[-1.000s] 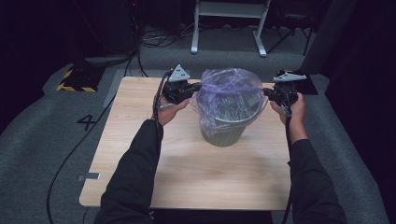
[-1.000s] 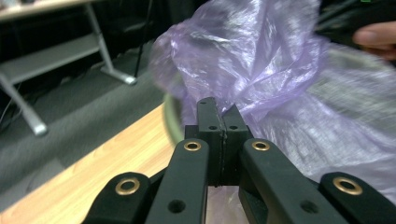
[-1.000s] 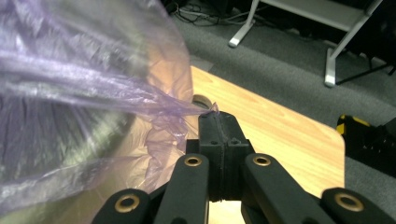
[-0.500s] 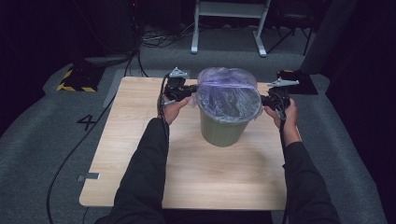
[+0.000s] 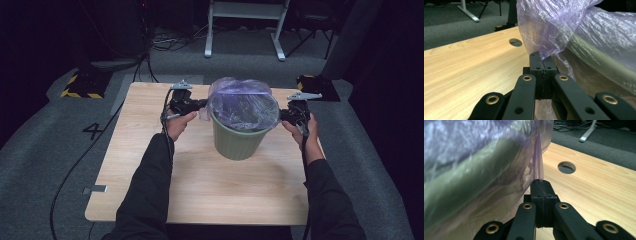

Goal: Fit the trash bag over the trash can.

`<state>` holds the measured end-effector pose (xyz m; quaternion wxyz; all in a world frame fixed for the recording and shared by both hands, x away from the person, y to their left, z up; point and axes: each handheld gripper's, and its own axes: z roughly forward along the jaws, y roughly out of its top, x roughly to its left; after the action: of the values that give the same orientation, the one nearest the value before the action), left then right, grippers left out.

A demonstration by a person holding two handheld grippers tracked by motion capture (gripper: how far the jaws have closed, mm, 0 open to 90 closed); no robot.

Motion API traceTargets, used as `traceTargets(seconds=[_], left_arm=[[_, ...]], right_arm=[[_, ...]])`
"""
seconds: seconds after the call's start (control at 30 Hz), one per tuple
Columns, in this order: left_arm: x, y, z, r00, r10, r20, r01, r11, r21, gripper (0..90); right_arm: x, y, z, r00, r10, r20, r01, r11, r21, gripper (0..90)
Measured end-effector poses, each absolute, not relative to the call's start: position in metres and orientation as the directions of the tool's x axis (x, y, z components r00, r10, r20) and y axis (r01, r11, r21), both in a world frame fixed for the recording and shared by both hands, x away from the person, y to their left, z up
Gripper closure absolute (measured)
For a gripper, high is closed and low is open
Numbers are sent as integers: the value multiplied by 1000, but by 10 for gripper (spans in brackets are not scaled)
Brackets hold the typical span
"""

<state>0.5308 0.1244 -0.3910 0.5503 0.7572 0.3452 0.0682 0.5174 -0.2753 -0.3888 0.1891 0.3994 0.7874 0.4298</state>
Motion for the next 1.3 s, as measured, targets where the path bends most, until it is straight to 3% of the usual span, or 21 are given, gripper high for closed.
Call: traceTargets(seconds=[0.23,0.4,0.5,0.67,0.8,1.0,1.13,1.3], left_arm=[[513,130,-392,778,575,-253,421,-180,889,897],[501,136,-384,777,602,-186,388,-223,894,895],[493,142,-377,787,601,-138,339,-235,911,780],[475,151,-358,751,657,-73,284,-221,933,399],[459,158,-345,775,630,-44,230,-216,949,269],[433,158,-337,799,600,31,185,-294,938,189],[428,166,-338,805,594,-12,205,-259,944,183],[421,165,-344,819,574,3,194,-281,940,282]], right_arm=[[499,-279,-389,-647,762,38,440,332,834,900],[485,-285,-385,-652,758,19,418,339,843,900],[479,-287,-380,-659,752,2,399,347,849,900],[472,-291,-372,-642,766,-30,377,350,858,894],[467,-296,-365,-625,779,-48,369,348,862,807],[453,-304,-351,-618,783,-73,337,347,875,614],[440,-309,-343,-633,769,-83,302,344,889,537],[404,-301,-337,-723,675,-148,188,397,898,442]])
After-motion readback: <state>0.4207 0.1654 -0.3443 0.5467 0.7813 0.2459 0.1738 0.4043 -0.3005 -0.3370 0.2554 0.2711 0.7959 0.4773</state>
